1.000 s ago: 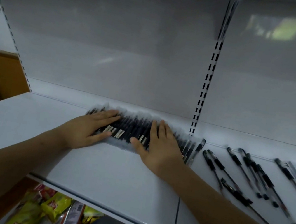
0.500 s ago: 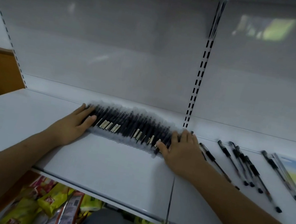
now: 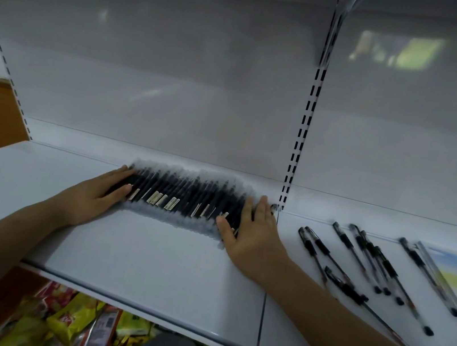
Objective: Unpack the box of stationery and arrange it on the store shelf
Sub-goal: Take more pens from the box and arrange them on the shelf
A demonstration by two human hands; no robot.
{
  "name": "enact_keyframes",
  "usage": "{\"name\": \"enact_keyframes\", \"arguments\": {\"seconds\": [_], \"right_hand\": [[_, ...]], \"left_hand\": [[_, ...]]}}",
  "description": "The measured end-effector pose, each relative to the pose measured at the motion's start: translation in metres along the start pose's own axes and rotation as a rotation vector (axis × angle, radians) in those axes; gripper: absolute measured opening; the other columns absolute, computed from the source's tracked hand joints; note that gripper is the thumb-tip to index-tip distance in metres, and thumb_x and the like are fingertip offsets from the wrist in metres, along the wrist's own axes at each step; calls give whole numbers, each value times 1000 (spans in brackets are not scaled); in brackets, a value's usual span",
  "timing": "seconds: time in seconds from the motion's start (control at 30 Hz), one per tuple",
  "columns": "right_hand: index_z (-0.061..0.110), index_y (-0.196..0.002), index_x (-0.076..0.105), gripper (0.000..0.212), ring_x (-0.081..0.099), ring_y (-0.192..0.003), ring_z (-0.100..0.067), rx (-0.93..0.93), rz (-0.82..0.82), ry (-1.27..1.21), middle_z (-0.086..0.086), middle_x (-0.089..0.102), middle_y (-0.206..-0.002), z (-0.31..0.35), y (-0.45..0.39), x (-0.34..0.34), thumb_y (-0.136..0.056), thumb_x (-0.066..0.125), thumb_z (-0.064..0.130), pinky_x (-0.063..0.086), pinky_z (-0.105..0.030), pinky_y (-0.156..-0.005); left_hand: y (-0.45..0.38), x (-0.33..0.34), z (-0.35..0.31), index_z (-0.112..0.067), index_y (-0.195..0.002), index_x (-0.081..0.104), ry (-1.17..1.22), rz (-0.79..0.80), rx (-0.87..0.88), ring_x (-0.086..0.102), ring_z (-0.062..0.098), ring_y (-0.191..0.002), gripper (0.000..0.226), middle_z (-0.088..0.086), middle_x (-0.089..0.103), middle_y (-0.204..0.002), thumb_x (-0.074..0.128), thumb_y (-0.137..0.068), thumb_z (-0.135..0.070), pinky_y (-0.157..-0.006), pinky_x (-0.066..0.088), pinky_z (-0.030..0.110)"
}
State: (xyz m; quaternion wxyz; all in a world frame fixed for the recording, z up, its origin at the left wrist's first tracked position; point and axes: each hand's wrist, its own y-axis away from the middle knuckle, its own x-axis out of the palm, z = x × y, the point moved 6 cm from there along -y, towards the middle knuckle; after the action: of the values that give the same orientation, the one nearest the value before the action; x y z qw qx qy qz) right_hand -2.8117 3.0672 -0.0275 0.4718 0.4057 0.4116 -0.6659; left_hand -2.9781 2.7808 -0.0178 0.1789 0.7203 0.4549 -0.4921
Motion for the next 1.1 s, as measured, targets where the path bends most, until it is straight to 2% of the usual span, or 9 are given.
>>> {"name": "enact_keyframes", "arguments": {"seconds": [0.2,0.37,0.53,0.63,0.73,0.83,0.9,1.0,1.1], "right_hand": [[7,-154,-4,119,-10,-149,-30,-36,-29,38,-23,-9,-160,11,-6,5,-66,-24,84,1,-42,-123],[23,-153,-16,73,-10,-150,-30,-80,100,-46,-16,-13,-161,-15,3,-15,-98,16,60,1,-43,-122],[19,-156,-7,66,-2,-150,-10,-90,114,-89,1,-3,-164,-48,13,-34,-103,18,49,6,-31,-122],[14,-156,10,73,9,-150,-18,-123,127,99,-9,11,-163,-57,19,-31,-99,3,59,7,-30,-121],[15,-152,30,54,30,-144,-22,-132,-21,88,-10,35,-155,-62,23,-34,-104,25,40,23,-33,-116],[4,-119,65,51,62,-95,-36,-208,-233,84,-15,68,-103,-59,19,-39,-90,36,35,55,-44,-79],[2,-89,67,37,55,-69,-31,-170,-341,66,-12,60,-74,-62,15,-44,-78,46,30,51,-41,-59],[4,-80,57,28,54,-72,-28,-79,-319,-31,-7,53,-74,-63,11,-50,-76,55,32,48,-38,-62],[10,-97,55,36,60,-88,-24,17,-166,14,-4,59,-90,-60,4,-50,-86,57,45,51,-36,-76]], "left_hand": [[1,-4,-6,-36,-154,22,-4,-5,-33,11,3,-148,91,-12,13,-162,20,-78,-86,-117,9,25],[10,-5,-100,-25,-154,29,-203,-208,350,13,9,-150,74,-5,14,-164,26,-95,-68,-121,20,35],[15,50,-191,-37,-157,7,-468,56,710,-8,15,-152,82,-5,-4,-166,32,-91,-78,-123,0,39],[7,77,-199,-43,-155,3,-609,128,731,-12,20,-152,78,-7,-4,-165,26,-91,-80,-122,-8,43],[-4,86,-203,-42,-155,13,-650,129,696,-2,22,-152,67,-8,5,-164,22,-95,-74,-123,-4,48],[-9,90,-209,-38,-155,18,-614,181,658,-3,15,-152,68,-8,6,-164,23,-96,-71,-122,-1,50],[-9,90,-211,-37,-156,13,-599,210,638,-6,12,-151,71,-9,3,-164,23,-95,-73,-122,-4,49],[-4,86,-215,-36,-157,9,-527,179,636,-5,8,-151,74,-10,3,-164,25,-95,-74,-123,-6,46],[3,79,-230,-26,-154,30,-359,3,684,10,8,-151,63,-3,21,-162,32,-100,-60,-124,3,46]]}}
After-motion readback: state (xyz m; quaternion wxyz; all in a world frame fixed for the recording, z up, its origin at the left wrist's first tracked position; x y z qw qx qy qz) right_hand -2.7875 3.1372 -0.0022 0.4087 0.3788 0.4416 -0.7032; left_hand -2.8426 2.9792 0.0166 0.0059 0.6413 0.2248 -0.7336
